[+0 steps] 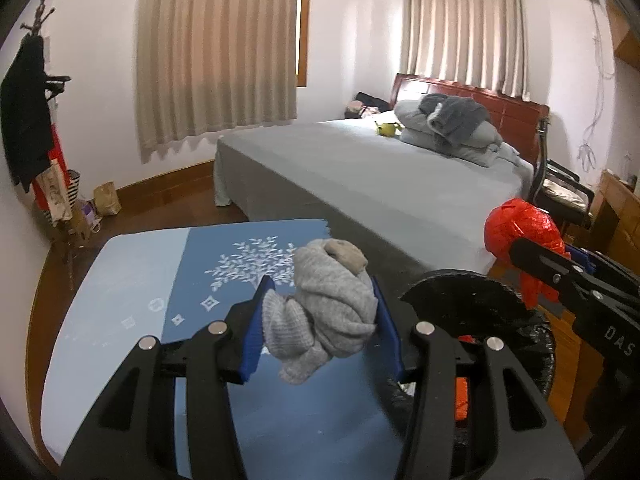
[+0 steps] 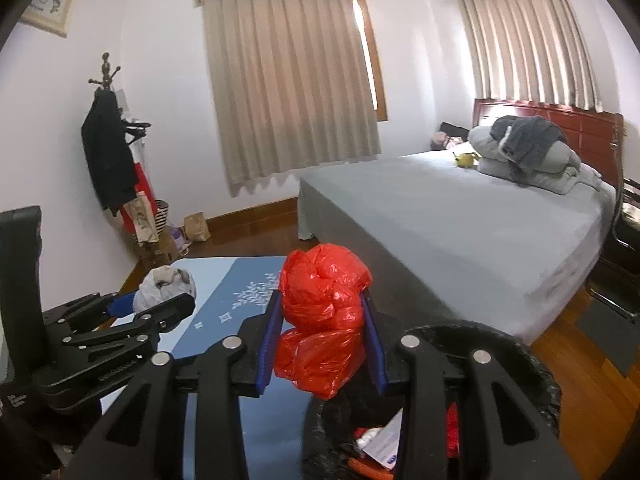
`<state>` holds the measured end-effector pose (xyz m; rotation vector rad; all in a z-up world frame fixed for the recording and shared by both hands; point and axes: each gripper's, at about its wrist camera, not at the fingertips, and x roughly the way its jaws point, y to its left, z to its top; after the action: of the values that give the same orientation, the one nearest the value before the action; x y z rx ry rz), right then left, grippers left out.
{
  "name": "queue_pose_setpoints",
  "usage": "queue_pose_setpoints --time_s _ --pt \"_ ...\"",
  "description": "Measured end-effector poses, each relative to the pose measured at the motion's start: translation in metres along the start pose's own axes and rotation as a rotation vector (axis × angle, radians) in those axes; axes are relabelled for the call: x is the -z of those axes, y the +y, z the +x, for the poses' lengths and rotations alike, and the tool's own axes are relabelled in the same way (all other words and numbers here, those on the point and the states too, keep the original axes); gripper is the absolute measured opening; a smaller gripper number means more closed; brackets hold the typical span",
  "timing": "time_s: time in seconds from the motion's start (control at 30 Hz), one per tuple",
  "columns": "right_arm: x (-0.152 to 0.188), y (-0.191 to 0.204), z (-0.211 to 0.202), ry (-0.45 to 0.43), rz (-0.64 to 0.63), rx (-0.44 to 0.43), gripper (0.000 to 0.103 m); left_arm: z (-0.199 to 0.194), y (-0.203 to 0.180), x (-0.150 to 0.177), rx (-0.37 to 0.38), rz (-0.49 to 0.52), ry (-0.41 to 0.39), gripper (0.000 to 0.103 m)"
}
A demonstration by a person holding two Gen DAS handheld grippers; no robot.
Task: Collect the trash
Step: 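Carry the grey sock and red bag over the black bin and open both grippers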
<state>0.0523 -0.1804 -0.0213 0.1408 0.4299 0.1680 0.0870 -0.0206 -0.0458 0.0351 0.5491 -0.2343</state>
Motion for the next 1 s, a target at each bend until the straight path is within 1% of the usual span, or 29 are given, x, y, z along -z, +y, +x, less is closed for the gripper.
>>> queue_pose_setpoints --time_s 0.2,0.57,0.8,1.0 --pt "0.006 -0.022 -0.012 -0.006 0.017 0.043 0.037 0.004 -0.023 0.001 0.036 0.029 -0.003 0.047" --pt "0.018 -0.062 -0.029 -0.001 0.062 0.148 0.037 0.019 -0.069 0.005 0.110 0.077 -0.002 0.047" --pt "0.024 -0.081 -0.035 0.003 0.066 0.205 0.037 0.031 -0.089 0.009 0.148 0.101 0.002 0.047" --pt "0.032 -0.095 -0.032 0.025 0.079 0.235 0.037 0.048 -0.104 0.017 0.176 0.124 0.031 0.047"
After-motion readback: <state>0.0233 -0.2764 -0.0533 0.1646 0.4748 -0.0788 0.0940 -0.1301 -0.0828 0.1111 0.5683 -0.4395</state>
